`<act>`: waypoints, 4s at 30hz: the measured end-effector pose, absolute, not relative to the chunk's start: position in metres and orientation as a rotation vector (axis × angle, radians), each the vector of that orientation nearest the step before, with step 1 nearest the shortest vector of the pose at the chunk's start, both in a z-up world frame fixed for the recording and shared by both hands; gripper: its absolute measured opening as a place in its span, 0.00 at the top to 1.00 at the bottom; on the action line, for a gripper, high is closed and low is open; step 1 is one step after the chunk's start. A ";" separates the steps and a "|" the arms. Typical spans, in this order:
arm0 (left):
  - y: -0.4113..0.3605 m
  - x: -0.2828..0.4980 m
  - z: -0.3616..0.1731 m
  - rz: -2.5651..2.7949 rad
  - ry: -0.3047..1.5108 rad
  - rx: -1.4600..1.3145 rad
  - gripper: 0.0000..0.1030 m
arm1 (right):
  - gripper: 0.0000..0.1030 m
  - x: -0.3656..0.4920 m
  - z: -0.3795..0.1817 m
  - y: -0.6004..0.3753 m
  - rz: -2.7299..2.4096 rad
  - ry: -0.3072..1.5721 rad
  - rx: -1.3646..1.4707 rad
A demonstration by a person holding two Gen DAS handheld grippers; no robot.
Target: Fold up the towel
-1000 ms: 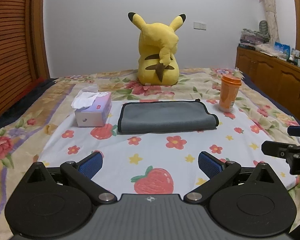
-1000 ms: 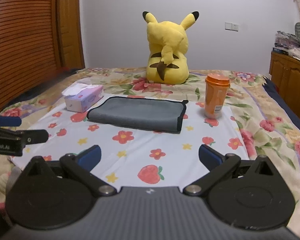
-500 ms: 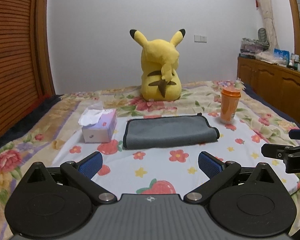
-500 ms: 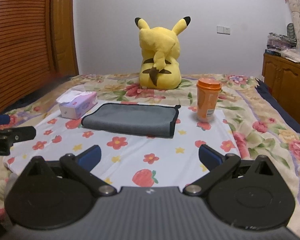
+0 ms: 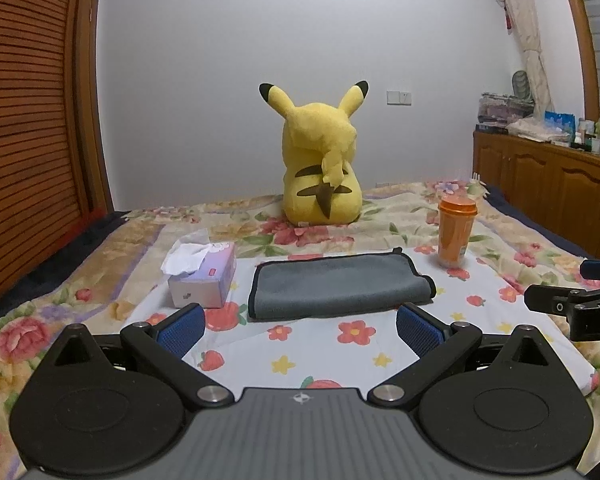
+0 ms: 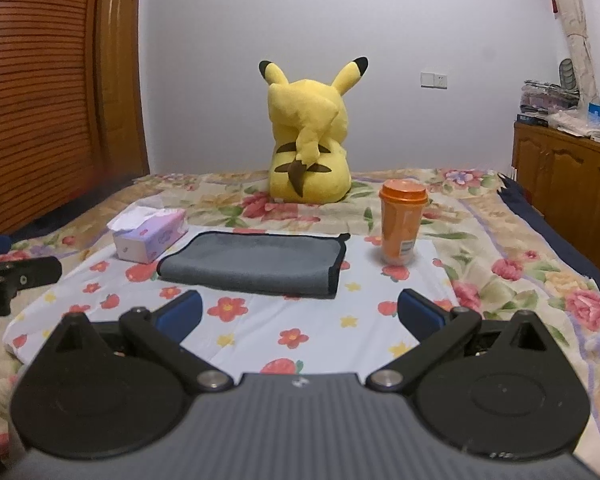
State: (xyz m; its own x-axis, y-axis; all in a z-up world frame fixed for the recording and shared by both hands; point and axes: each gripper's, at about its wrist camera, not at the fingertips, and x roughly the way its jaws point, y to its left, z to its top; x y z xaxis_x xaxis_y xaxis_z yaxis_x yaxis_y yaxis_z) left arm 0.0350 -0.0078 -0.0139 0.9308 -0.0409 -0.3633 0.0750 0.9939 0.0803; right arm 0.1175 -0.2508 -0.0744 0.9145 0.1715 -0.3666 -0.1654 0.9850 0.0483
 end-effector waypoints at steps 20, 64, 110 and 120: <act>-0.006 0.028 -0.009 -0.049 0.304 0.098 0.00 | 0.00 0.110 -0.069 -0.258 0.136 0.306 0.038; -0.004 0.024 -0.007 -0.048 0.285 0.092 0.00 | 0.00 0.107 -0.068 -0.262 0.119 0.273 0.049; -0.002 0.025 -0.009 -0.049 0.288 0.090 0.00 | 0.00 0.107 -0.068 -0.261 0.119 0.273 0.047; -0.002 0.024 -0.010 -0.049 0.289 0.090 0.00 | 0.00 0.107 -0.068 -0.261 0.118 0.273 0.047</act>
State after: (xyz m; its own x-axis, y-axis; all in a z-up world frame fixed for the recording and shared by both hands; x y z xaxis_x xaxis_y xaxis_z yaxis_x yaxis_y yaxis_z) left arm 0.0243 -0.0022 -0.0100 0.9574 -0.0357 -0.2865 0.0615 0.9948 0.0816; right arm 0.1073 -0.2609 -0.0683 0.9560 0.1230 -0.2665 -0.1103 0.9920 0.0621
